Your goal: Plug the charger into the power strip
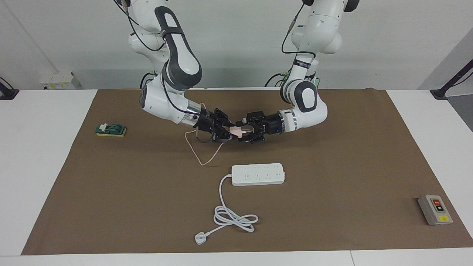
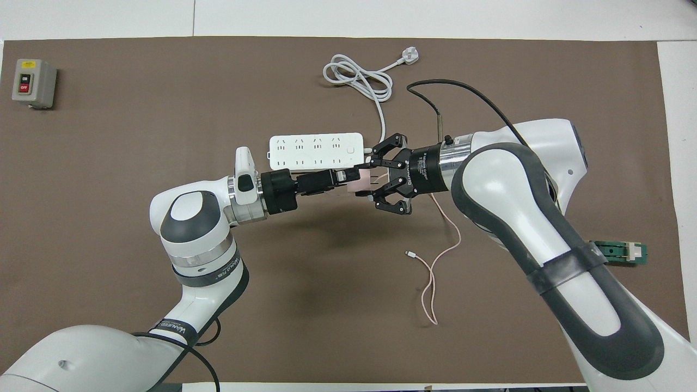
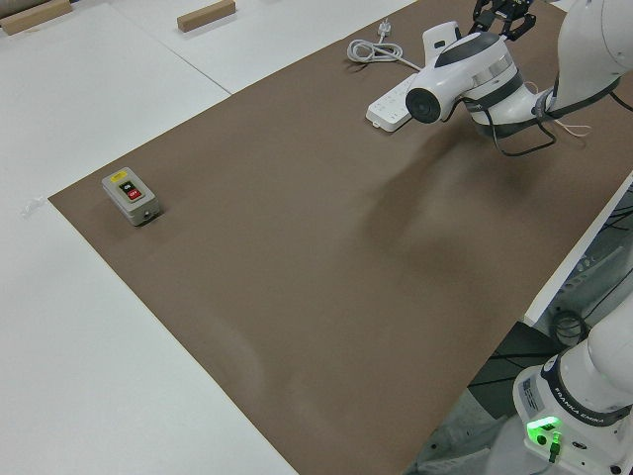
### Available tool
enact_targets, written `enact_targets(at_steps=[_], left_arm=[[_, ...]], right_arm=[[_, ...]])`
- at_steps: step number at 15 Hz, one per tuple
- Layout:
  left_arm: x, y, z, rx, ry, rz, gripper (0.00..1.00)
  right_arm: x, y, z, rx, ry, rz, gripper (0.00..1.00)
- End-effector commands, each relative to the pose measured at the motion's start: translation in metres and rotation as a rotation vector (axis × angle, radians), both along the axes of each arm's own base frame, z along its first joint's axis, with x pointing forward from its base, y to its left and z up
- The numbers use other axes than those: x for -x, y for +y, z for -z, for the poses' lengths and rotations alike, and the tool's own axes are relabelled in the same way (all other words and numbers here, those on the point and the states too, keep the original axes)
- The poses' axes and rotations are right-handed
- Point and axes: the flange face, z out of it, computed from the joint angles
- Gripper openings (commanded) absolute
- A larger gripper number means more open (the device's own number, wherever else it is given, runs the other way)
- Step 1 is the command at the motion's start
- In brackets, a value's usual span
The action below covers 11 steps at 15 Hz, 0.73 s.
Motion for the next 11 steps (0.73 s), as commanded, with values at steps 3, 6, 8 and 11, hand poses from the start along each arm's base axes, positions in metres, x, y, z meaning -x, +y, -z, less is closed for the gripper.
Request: enact_targets(at_steps=[3,6,8,11], left_arm=[[0.0127,0.0031,-0.0022,0.006,-0.005,-0.002,1.0],[0.0144,0.0001,-0.0025,0.009,-0.003,0.0,0.98],[0.0141,-0.0003,-0.0024,0.01,-0.003,0.001,0.97],[0.0129,-0.0009,-0.0043,0.012,-0.007,0.001,0.89]], right_arm=[[-0.0002,-0.0023,0.0006,0.013,-0.018,-0.009,0.0],[-0.0002,-0.0023,0.0006,0.013,-0.018,-0.009,0.0],[-0.0002,-0.0023,0.0006,0.013,-0.018,-0.009,0.0],[-0.0005,-0.0026,0.0005,0.014,-0.02,-0.007,0.0]])
